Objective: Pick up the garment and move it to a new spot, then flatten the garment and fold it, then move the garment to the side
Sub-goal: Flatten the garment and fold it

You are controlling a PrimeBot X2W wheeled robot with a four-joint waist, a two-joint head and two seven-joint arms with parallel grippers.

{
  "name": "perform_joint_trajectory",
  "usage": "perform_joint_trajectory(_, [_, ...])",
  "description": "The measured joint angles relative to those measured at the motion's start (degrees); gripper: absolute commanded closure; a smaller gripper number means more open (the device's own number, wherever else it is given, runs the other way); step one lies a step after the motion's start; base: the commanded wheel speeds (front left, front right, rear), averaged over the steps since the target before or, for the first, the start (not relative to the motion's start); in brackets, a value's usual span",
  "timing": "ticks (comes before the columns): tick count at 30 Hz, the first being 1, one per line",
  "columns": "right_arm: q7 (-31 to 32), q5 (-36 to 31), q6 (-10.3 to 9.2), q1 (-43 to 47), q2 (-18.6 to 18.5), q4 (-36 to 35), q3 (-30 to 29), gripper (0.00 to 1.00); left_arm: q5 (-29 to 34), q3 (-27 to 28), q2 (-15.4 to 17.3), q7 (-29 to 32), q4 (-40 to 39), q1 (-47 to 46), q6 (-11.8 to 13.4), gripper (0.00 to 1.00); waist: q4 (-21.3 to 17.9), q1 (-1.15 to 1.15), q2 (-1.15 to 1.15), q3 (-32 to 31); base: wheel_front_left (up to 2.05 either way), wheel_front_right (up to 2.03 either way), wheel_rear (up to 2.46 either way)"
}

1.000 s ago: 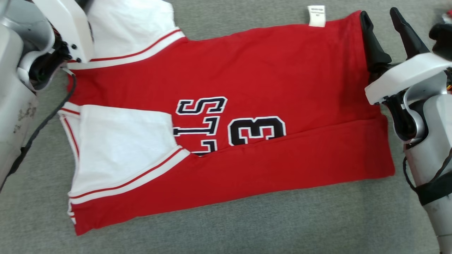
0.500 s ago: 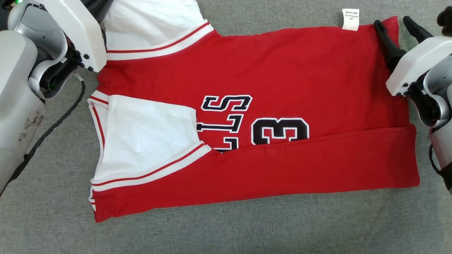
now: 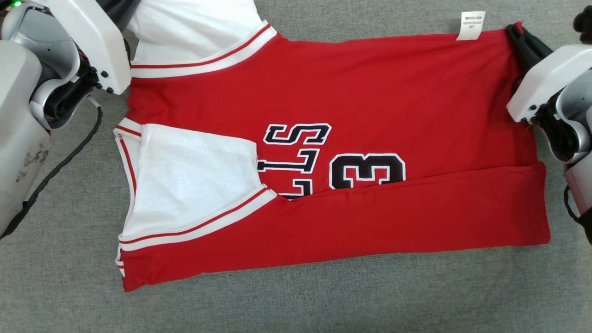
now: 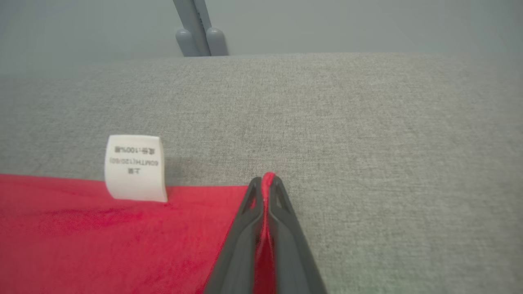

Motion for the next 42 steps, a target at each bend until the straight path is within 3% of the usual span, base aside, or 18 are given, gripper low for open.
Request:
perform_joint_trajectory(6, [-3.9, 1.5, 0.01, -1.0, 0.1, 2.4, -1.6, 1.0, 0.2, 0.4, -0.2, -3.7, 3.1, -1.1, 0.0, 1.0, 0.0, 0.0, 0.0, 0.1, 0.0, 0.0, 0.0])
perform_joint_trajectory(16, [-12.8, 2.8, 0.01, -2.5, 0.6, 3.5, -0.5, 1.0, 1.7, 1.2, -3.9, -12.9, 9.1, -2.6, 0.0, 1.0, 0.4, 0.0, 0.0, -0.7, 0.0, 0.0, 0.0])
perform_joint_trajectory(22, [-18.1, 6.2, 0.0, -0.5, 1.5, 3.3, 0.5, 1.0, 1.3, -0.1, -5.0, -14.3, 10.1, -1.9, 0.0, 1.0, 0.8, 0.0, 0.0, -2.5, 0.0, 0.0, 0.0])
perform_joint_trajectory(30, [-21.8, 11.1, 0.0, 5.0, -0.1, 0.7, 3.1, 1.0, -2.9, -2.4, -1.3, -15.5, 2.9, 2.3, 0.0, 1.0, 1.0, 0.0, 0.0, -5.9, 0.0, 0.0, 0.0])
perform_joint_trajectory(42, [-22.7, 18.2, -0.01, 14.6, -6.5, -5.7, 8.5, 1.0, -7.4, -9.8, 9.8, -14.2, -12.8, 11.0, 0.0, 1.0, 2.8, 0.0, 0.0, -11.8, 0.0, 0.0, 0.0])
